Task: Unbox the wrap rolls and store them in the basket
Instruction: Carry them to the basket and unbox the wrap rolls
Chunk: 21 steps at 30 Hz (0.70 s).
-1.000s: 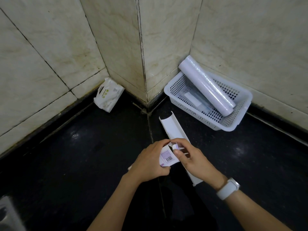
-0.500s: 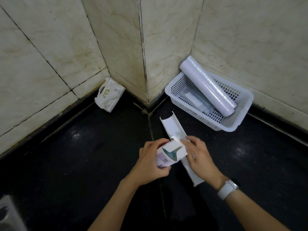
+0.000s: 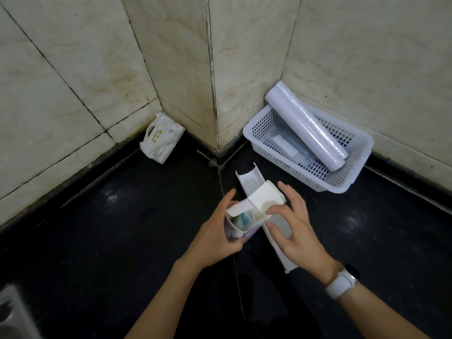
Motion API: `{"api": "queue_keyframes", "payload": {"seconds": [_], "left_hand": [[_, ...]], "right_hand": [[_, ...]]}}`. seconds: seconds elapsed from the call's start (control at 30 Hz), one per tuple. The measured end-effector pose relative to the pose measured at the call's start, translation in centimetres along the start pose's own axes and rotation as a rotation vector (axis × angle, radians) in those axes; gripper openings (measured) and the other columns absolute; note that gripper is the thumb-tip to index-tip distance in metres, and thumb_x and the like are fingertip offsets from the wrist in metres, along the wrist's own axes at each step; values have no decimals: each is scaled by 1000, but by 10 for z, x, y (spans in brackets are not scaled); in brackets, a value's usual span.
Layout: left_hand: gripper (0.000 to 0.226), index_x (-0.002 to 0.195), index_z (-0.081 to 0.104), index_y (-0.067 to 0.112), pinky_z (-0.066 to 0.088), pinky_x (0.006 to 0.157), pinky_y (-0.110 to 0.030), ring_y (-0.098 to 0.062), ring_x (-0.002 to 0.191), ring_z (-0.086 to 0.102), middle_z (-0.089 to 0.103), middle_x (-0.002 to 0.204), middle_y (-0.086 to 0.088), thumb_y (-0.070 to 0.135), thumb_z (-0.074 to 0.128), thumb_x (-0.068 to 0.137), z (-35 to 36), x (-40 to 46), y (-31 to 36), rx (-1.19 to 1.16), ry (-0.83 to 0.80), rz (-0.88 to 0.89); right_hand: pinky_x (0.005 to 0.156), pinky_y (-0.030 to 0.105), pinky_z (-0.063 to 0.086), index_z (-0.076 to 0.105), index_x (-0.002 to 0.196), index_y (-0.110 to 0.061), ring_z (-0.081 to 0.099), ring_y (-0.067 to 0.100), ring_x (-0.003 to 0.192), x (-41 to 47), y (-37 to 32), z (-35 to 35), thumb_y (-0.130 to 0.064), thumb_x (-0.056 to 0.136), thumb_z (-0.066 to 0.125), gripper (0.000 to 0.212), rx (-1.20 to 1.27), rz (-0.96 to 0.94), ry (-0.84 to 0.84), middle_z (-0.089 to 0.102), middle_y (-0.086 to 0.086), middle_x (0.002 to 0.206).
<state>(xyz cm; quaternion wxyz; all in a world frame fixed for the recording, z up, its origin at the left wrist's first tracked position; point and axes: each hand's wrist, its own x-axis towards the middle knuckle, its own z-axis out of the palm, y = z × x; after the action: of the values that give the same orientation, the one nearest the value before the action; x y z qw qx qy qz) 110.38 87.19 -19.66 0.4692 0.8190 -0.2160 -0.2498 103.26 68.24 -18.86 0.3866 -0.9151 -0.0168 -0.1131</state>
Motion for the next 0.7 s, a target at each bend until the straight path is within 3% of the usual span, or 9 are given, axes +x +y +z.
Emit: {"api": "queue_keyframes", "payload": {"seconds": [0.07,0.23,0.37,0.5,0.6,0.67,0.7], "left_hand": [[99,123,-1,69,35,80,7,24,112,38,32,117,53,34,71,66,1,0,-2,-46,56,-14],[84,114,15,65,38,78,5,23,109,42,34,114,53,25,74,69,8,-1,-6,-72,200,0],[77,105,15,66,39,75,4,28,99,43,38,110,51,26,71,71,10,1,-3,17,190,37],[67,113,23,60,34,82,5,28,108,36,27,123,52,25,67,75,10,0,-2,71,128,106],[65,118,26,57,34,82,5,29,107,34,26,120,52,25,66,77,8,0,0,127,93,150],[73,118,16,67,37,79,-1,27,109,33,27,119,49,30,65,77,4,1,3,164,78,151],[78,120,12,69,35,78,-2,28,109,31,27,118,48,33,65,76,3,2,3,169,68,137]], "right_hand": [[113,57,15,52,91,-27,17,23,140,-3,5,1,-21,84,54,9,-134,-120,59,27,-1,145],[111,55,17,59,88,-21,35,21,131,-7,13,5,-20,85,52,7,-349,-262,79,57,3,127],[97,25,29,59,87,-16,51,8,102,6,3,-7,-26,86,50,13,-277,-176,132,69,2,92],[77,24,38,64,80,-10,55,16,78,18,-2,-18,-33,86,50,27,-162,-106,22,64,4,77],[80,27,43,65,78,-8,55,16,84,16,-2,-18,-42,88,44,41,-6,-46,-83,63,3,82],[90,16,41,64,98,-15,49,7,103,12,2,-15,-38,85,54,29,67,8,-135,55,-9,107],[95,12,36,58,113,-20,42,2,113,11,4,-15,-35,83,60,34,55,28,-192,45,-17,118]]}}
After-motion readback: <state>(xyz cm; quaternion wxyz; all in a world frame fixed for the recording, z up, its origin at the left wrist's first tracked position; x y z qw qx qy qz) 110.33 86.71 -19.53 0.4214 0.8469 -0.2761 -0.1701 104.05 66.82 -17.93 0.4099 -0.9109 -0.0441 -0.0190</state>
